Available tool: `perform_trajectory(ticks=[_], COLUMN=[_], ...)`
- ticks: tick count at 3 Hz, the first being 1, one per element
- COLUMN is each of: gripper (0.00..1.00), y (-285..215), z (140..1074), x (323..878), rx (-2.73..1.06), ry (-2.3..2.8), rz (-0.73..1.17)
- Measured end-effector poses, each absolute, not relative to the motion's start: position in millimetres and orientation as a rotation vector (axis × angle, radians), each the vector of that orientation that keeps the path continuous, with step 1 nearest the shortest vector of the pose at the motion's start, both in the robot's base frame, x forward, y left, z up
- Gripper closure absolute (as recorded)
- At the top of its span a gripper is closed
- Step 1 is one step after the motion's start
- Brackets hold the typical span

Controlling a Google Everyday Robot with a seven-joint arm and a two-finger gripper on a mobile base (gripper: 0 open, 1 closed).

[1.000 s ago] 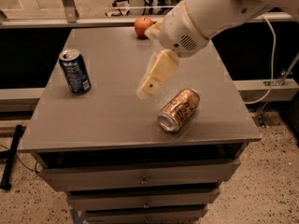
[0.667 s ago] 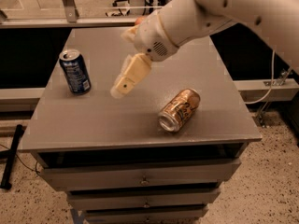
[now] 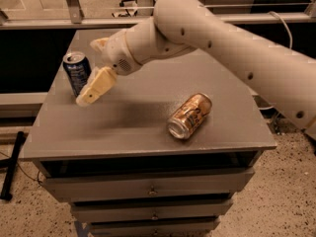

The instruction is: Pick pepsi can

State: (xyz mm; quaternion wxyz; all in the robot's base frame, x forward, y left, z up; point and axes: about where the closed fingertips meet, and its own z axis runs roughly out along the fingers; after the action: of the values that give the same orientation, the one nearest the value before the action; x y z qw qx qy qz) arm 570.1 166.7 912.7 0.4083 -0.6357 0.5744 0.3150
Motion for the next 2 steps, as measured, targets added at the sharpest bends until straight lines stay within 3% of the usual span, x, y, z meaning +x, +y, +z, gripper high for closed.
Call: perform_trajectory(ticks=[2], gripper=[0.0], y=[218], z=[890], x=[602], rx=[-1.52], ry=[1.373], rz=[0.837])
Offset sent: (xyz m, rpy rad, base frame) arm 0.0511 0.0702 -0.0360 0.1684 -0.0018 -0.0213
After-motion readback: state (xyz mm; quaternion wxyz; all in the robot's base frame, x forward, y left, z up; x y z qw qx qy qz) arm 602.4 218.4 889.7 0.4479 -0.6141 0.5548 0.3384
